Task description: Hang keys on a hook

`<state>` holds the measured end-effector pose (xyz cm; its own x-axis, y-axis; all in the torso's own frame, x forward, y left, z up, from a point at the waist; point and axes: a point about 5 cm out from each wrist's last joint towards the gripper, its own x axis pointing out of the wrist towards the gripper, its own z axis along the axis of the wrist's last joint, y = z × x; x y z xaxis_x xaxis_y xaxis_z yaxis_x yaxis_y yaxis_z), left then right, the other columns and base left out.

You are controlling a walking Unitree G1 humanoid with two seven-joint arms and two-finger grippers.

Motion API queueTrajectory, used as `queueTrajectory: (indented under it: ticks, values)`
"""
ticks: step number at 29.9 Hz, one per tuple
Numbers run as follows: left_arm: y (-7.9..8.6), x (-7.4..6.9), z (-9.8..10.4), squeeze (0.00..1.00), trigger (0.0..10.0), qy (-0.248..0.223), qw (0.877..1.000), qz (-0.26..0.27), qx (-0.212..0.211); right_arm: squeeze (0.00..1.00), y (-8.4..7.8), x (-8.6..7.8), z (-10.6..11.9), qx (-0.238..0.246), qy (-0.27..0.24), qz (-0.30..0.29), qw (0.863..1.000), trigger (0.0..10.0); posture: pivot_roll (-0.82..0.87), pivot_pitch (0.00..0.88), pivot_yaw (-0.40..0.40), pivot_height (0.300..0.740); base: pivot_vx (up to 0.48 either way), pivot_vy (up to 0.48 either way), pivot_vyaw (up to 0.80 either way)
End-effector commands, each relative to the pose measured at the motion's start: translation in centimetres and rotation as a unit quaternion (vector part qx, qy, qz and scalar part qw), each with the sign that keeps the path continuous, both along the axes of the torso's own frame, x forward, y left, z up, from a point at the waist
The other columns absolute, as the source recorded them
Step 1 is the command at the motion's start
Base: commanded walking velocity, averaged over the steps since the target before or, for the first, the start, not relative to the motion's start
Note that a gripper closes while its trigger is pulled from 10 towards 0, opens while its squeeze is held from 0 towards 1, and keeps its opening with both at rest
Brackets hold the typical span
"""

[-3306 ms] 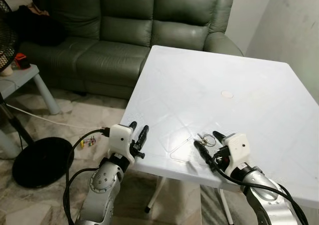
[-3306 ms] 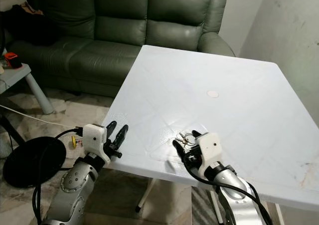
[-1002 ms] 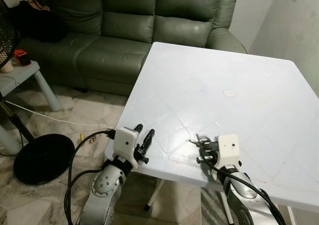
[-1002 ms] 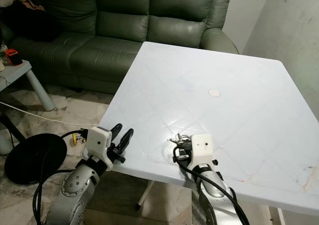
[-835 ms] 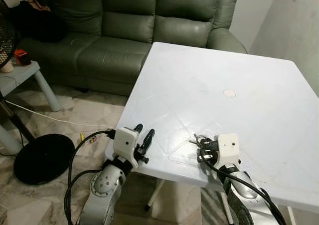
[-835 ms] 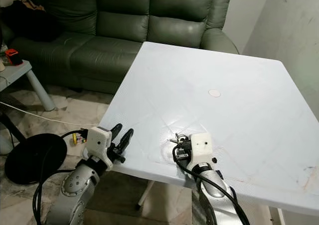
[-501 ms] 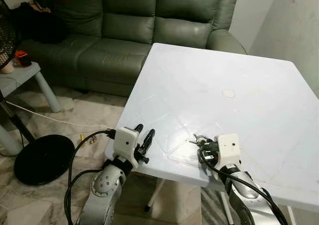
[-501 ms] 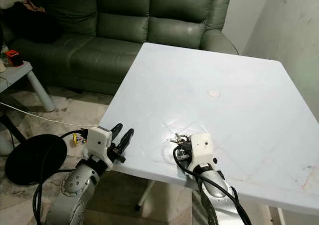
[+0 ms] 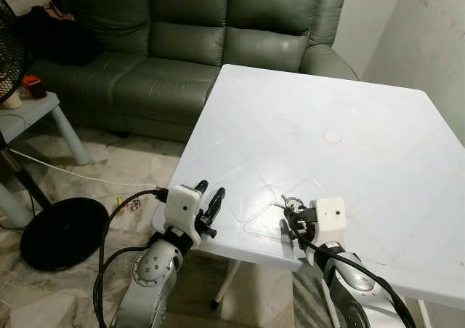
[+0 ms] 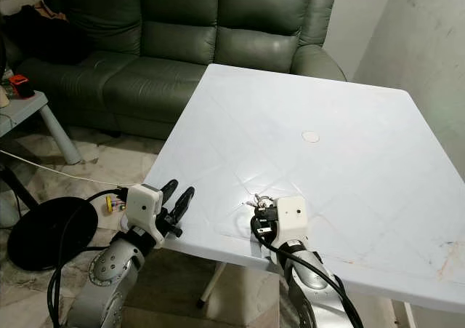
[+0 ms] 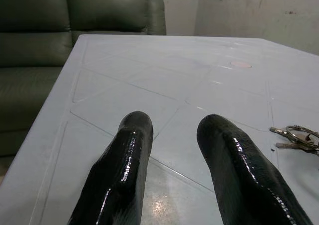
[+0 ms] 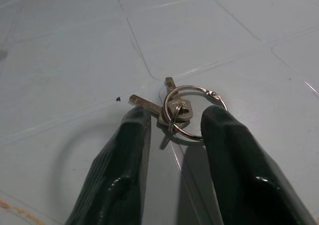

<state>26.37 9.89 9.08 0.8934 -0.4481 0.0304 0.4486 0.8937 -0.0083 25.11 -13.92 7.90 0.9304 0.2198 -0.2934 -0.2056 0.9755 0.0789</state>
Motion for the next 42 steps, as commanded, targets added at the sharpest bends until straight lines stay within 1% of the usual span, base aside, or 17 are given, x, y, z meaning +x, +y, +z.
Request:
queueTrajectory:
  ticks: [1, 3, 4, 5, 21, 28, 29, 30, 31, 32, 33, 34, 35, 36, 38, 39, 42]
  values:
    - [-0.1, 0.2, 0.6, 0.00, 10.0, -0.007, 1.000, -0.001, 0.000, 1.00, -0.3, 0.2, 0.8, -0.001, -0.009, -0.002, 1.000, 10.0, 0.09, 0.017, -0.066, 0.740, 0.000, 0.000, 0.00]
    - [-0.1, 0.2, 0.5, 0.00, 10.0, -0.007, 1.000, 0.000, -0.001, 1.00, -0.1, 0.2, 0.7, 0.001, -0.003, -0.002, 1.000, 10.0, 0.09, 0.017, -0.066, 0.740, 0.000, 0.000, 0.00]
    - [-0.1, 0.2, 0.5, 0.00, 10.0, -0.007, 1.000, 0.000, -0.001, 0.31, 0.0, 0.2, 0.7, 0.003, 0.003, 0.003, 1.000, 10.0, 0.09, 0.019, -0.067, 0.740, 0.000, 0.000, 0.00]
    - [-0.1, 0.2, 0.5, 0.00, 10.0, -0.007, 1.000, 0.001, 0.000, 0.00, 0.1, 0.3, 0.7, -0.001, 0.005, -0.003, 1.000, 10.0, 0.09, 0.019, -0.067, 0.740, 0.000, 0.000, 0.00]
    - [-0.1, 0.2, 0.6, 0.00, 10.0, -0.007, 1.000, 0.004, -0.001, 0.00, 1.0, 1.0, 0.8, -0.001, 0.012, -0.037, 0.999, 10.0, 0.10, 0.027, -0.070, 0.740, 0.000, 0.000, 0.00]
    - [-0.1, 0.3, 0.6, 0.00, 10.0, -0.007, 1.000, 0.005, -0.002, 0.00, 1.0, 1.0, 0.7, -0.020, 0.008, -0.047, 0.999, 10.0, 0.10, 0.028, -0.070, 0.740, 0.000, 0.000, 0.00]
    - [-0.1, 0.3, 0.7, 0.00, 10.0, -0.007, 1.000, 0.005, -0.003, 0.00, 0.9, 1.0, 0.7, -0.028, 0.005, -0.048, 0.998, 9.3, 0.10, 0.029, -0.070, 0.740, 0.000, 0.000, 0.00]
    - [-0.1, 0.3, 0.7, 0.00, 10.0, -0.007, 1.000, 0.005, -0.002, 0.00, 0.9, 1.0, 0.7, -0.031, 0.007, -0.049, 0.998, 9.7, 0.10, 0.030, -0.070, 0.740, 0.000, 0.000, 0.00]
    - [-0.1, 0.3, 0.7, 0.00, 10.0, -0.007, 1.000, 0.005, -0.002, 0.00, 0.9, 1.0, 0.6, -0.033, 0.008, -0.049, 0.998, 9.7, 0.10, 0.030, -0.070, 0.740, 0.000, 0.000, 0.00]
    - [-0.1, 0.3, 0.7, 0.00, 10.0, -0.007, 1.000, 0.006, -0.002, 0.00, 0.9, 1.0, 0.6, -0.033, 0.010, -0.048, 0.998, 8.8, 0.10, 0.029, -0.069, 0.740, 0.000, 0.000, 0.00]
    - [-0.1, 0.4, 0.7, 0.00, 10.0, -0.008, 1.000, 0.006, -0.002, 0.00, 0.9, 0.9, 0.5, -0.033, 0.010, -0.048, 0.998, 8.8, 0.10, 0.029, -0.070, 0.740, 0.000, 0.000, 0.00]
    - [-0.1, 0.4, 0.7, 0.00, 10.0, -0.008, 1.000, 0.006, -0.002, 0.00, 0.8, 0.9, 0.5, -0.035, 0.011, -0.049, 0.998, 7.3, 0.10, 0.030, -0.070, 0.740, 0.000, 0.000, 0.00]
    - [0.0, 0.4, 0.7, 0.00, 10.0, -0.008, 1.000, 0.007, -0.002, 0.00, 0.8, 1.0, 0.5, -0.037, 0.011, -0.049, 0.998, 7.3, 0.10, 0.029, -0.070, 0.740, 0.000, 0.000, 0.00]
    - [0.0, 0.4, 0.8, 0.00, 10.0, -0.009, 1.000, 0.008, -0.003, 0.00, 0.8, 0.9, 0.5, -0.042, 0.010, -0.044, 0.998, 6.4, 0.11, 0.030, -0.071, 0.740, 0.000, 0.000, 0.00]
    - [0.0, 0.4, 0.8, 0.00, 10.0, -0.009, 1.000, 0.009, -0.002, 0.00, 0.9, 0.9, 0.4, -0.049, 0.009, -0.040, 0.998, 6.4, 0.11, 0.030, -0.072, 0.740, 0.000, 0.000, 0.00]
    - [0.0, 0.4, 0.8, 0.00, 10.0, -0.009, 1.000, 0.009, -0.003, 0.00, 0.9, 0.9, 0.4, -0.054, 0.008, -0.036, 0.998, 4.3, 0.11, 0.031, -0.073, 0.740, 0.000, 0.000, 0.00]
    - [0.1, 0.4, 0.9, 0.00, 10.0, -0.010, 1.000, 0.011, -0.002, 0.00, 0.9, 0.8, 0.3, -0.055, 0.012, -0.032, 0.998, 4.8, 0.11, 0.031, -0.073, 0.740, 0.000, 0.000, 0.00]
